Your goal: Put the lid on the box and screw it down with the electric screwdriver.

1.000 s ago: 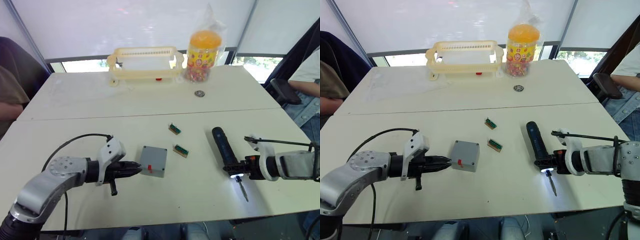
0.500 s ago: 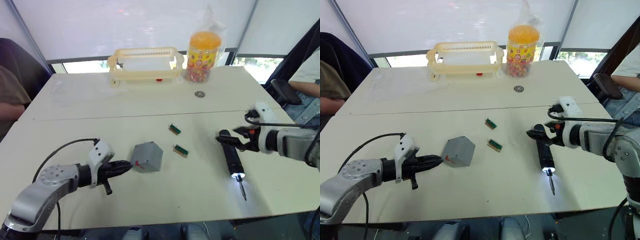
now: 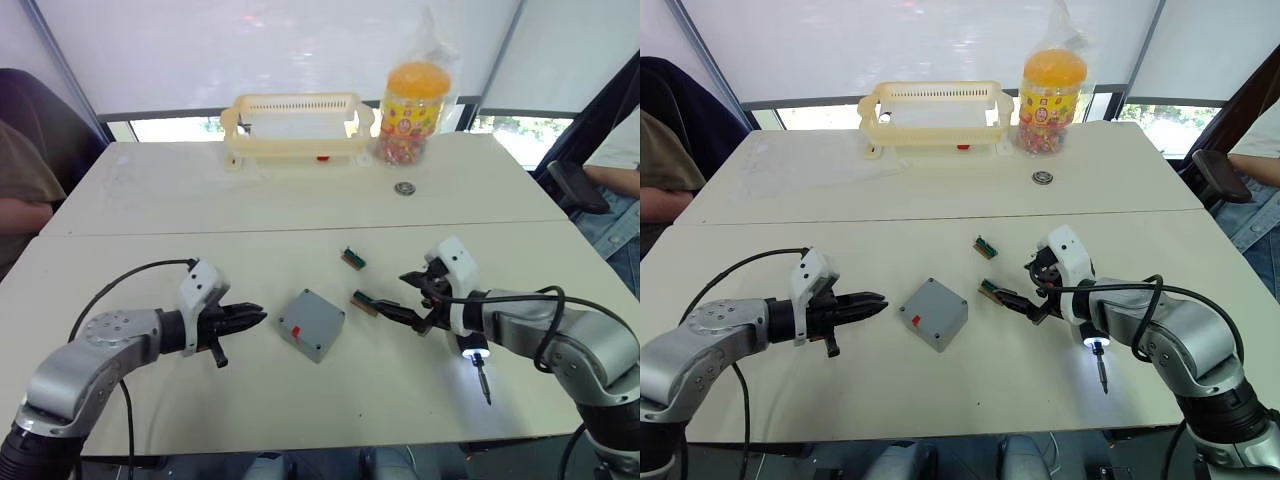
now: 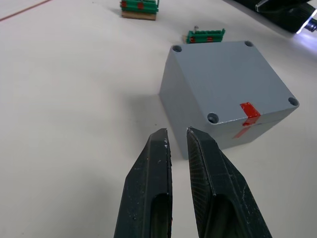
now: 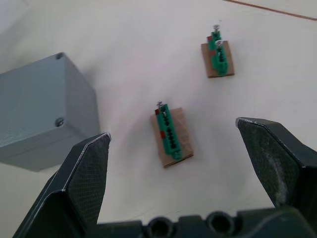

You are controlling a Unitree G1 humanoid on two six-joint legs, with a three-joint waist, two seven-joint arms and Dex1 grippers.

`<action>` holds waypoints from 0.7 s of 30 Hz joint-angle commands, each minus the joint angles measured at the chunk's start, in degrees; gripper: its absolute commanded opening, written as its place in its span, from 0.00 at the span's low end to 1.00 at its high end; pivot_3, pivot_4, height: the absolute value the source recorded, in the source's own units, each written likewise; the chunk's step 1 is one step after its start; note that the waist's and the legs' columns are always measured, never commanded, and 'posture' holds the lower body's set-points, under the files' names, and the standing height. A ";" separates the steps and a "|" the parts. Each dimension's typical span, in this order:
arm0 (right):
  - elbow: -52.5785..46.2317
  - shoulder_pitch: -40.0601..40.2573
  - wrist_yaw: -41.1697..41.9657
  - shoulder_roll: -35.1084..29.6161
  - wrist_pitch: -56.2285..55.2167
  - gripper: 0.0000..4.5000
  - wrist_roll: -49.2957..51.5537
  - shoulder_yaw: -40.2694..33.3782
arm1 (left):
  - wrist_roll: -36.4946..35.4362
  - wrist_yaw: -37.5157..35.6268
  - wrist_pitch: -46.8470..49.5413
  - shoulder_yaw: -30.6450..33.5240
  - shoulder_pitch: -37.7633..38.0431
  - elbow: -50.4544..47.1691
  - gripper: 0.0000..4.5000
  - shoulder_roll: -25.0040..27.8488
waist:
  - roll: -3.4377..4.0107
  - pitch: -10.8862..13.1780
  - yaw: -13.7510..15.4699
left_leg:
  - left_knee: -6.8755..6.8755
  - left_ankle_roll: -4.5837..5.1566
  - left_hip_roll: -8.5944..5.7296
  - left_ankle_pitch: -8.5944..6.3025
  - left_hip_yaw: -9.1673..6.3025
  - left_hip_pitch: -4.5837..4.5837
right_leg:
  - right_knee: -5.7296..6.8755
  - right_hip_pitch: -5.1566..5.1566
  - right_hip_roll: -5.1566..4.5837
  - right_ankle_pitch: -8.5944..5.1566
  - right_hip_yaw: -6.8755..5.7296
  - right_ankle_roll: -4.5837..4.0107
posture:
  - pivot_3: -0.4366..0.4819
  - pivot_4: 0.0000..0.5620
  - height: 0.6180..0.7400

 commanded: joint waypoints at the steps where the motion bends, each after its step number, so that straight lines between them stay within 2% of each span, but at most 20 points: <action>1: -3.52 0.22 1.46 -0.28 -2.52 0.99 -2.83 0.60 | -0.80 -1.80 0.52 0.75 0.73 -1.06 0.12 1.91 | 0.00 0.00 0.01 | 0.00 0.00 0.00 0.00 0.00 0.00 | 0.01 0.00 0.00 0.00 0.00 0.00 | 0.48 0.27 1.00; 5: -3.03 0.39 0.75 2.12 -6.56 0.99 -9.47 5.96 | -1.39 -3.99 1.32 -1.12 3.64 -3.55 0.12 3.51 | 0.01 0.00 -0.22 | 0.00 0.00 0.00 0.00 0.02 0.00 | -0.01 0.00 0.00 -0.01 0.02 -0.01 | 0.48 0.27 1.00; 9: 0.11 -2.84 0.60 4.96 -11.37 0.99 -16.97 10.85 | 1.23 -4.72 -0.73 -4.94 4.94 -2.71 0.12 2.97 | 0.01 0.00 -0.26 | 0.00 0.00 -0.01 0.00 0.03 0.00 | 0.00 -0.01 -0.01 -0.01 0.05 -0.04 | 0.48 0.27 1.00; 15: 7.05 -7.26 4.50 6.34 -19.21 0.99 -26.75 17.02 | 4.78 -3.50 -3.69 -10.88 1.70 2.19 0.12 -2.16 | 0.01 -0.01 0.03 | 0.00 -0.05 -0.04 0.03 0.02 0.00 | 0.00 -0.01 0.00 -0.03 0.04 -0.10 | 0.48 0.27 1.00; 21: 7.63 -5.94 9.05 6.62 -21.12 0.99 -30.18 19.05 | 7.37 -1.29 -6.68 -11.35 -1.77 6.90 0.12 -7.12 | 0.01 -0.01 0.00 | 0.00 -0.07 -0.04 0.04 0.01 0.00 | 0.04 -0.02 0.00 0.03 0.03 -0.01 | 0.48 0.27 1.00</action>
